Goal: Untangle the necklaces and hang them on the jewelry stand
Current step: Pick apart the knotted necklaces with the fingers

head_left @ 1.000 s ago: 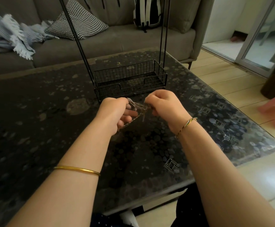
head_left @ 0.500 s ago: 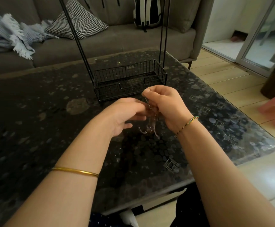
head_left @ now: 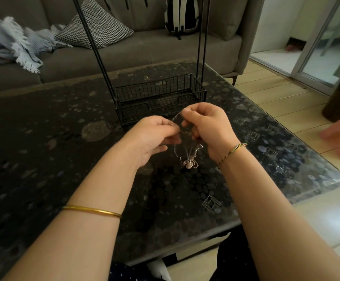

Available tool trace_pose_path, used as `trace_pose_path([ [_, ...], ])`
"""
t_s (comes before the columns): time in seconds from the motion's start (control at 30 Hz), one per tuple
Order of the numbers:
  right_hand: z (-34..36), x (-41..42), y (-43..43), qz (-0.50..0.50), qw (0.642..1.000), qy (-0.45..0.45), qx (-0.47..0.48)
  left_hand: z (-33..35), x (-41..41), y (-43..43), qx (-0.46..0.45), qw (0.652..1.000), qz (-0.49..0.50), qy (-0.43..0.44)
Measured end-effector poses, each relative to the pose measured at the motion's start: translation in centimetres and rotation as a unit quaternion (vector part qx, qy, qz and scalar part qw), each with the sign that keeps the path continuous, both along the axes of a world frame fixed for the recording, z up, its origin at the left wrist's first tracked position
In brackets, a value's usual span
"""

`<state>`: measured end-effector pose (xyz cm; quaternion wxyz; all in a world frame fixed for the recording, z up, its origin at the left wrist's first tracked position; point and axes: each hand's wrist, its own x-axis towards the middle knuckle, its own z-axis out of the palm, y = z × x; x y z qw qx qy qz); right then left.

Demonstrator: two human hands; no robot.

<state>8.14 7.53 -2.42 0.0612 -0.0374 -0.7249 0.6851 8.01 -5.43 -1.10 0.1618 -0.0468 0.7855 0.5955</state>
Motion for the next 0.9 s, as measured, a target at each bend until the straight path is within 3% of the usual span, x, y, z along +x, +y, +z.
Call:
trace_pose_path([
  [0.47,-1.0,-0.4,-0.2,0.051,0.984,-0.062,0.157,0.9,-0.3,0.0,0.15,0.971,0.176,0.051],
  [0.7,-1.9,-0.8,0.3,0.006,0.963,-0.073,0.261,0.4,-0.9,-0.9,0.053,0.961,0.237,0.133],
  [0.77,-1.9,-1.0,0.2,0.014,0.97,-0.091,0.227,0.2,-1.2,-1.2,0.006,0.952,0.249,0.176],
  [0.9,-0.8,-0.5,0.1,0.066,0.981,-0.177,-0.05,0.3,-1.4,-2.0,-0.083,0.932,0.269,0.229],
])
